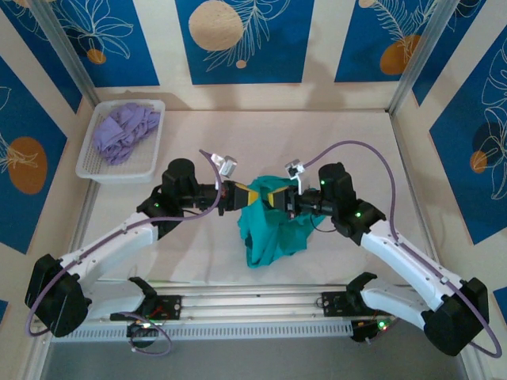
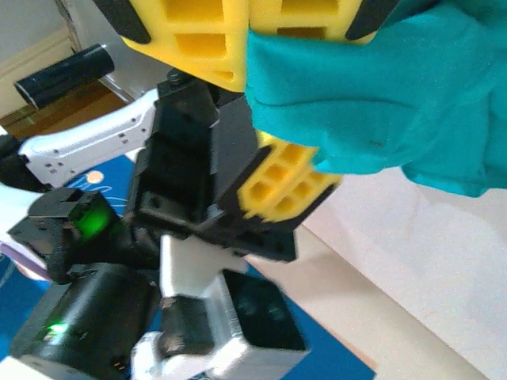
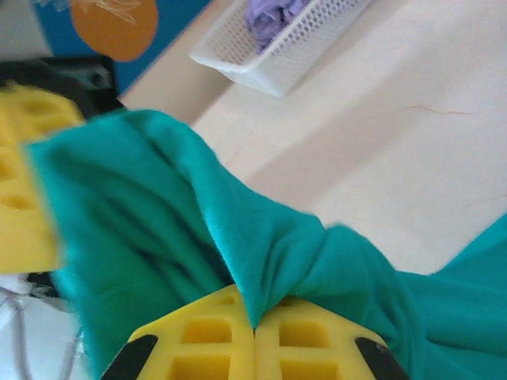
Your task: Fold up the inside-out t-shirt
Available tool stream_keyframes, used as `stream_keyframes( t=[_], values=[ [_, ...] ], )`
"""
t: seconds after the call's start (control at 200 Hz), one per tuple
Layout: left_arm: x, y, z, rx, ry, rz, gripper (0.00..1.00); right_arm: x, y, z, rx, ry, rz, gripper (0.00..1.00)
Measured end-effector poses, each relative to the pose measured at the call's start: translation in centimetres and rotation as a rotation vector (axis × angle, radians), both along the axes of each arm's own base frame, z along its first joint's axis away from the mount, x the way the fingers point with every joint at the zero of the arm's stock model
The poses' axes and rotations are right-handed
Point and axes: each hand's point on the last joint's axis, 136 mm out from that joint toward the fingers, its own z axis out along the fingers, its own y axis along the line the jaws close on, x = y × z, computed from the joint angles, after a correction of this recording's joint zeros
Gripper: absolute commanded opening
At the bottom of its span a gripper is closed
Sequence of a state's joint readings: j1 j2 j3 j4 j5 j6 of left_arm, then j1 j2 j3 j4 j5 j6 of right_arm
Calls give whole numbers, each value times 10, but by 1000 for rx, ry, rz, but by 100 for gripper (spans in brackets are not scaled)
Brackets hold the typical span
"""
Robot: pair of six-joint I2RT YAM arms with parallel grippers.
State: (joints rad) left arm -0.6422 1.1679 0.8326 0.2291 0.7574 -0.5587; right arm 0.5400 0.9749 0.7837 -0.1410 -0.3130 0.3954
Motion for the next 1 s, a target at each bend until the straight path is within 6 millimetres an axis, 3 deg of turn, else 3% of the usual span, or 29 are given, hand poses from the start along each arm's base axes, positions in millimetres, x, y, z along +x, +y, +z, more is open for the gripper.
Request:
stream_keyframes(
  t=[0.15, 0.28, 0.395, 0.515, 0.595, 0.745, 0.82, 0.9, 1.0],
  values=[
    [37, 25, 1, 8, 4, 173, 3, 1, -23, 50, 198, -8, 16, 0],
    [48, 31, -2, 16, 6, 217, 18, -16, -13, 74, 300, 15, 139, 0],
    [58, 37, -18, 74, 28, 281, 38, -19, -8, 79, 335, 47, 180, 0],
    [65, 48, -41, 243, -1, 413, 50, -17, -6, 81, 352, 66, 184, 0],
    [55, 52, -42, 358, -79, 481, 51, -15, -6, 80, 356, 75, 180, 0],
    [20, 50, -15, 408, -238, 485, 42, -9, -5, 74, 351, 99, 165, 0],
    [12, 43, -4, 395, -270, 453, 40, -7, -4, 72, 349, 105, 156, 0],
    [14, 32, -2, 401, -267, 433, 49, -6, -4, 72, 349, 106, 153, 0],
    [26, 21, -21, 473, -238, 436, 59, -6, -4, 72, 350, 108, 152, 0]
  ],
)
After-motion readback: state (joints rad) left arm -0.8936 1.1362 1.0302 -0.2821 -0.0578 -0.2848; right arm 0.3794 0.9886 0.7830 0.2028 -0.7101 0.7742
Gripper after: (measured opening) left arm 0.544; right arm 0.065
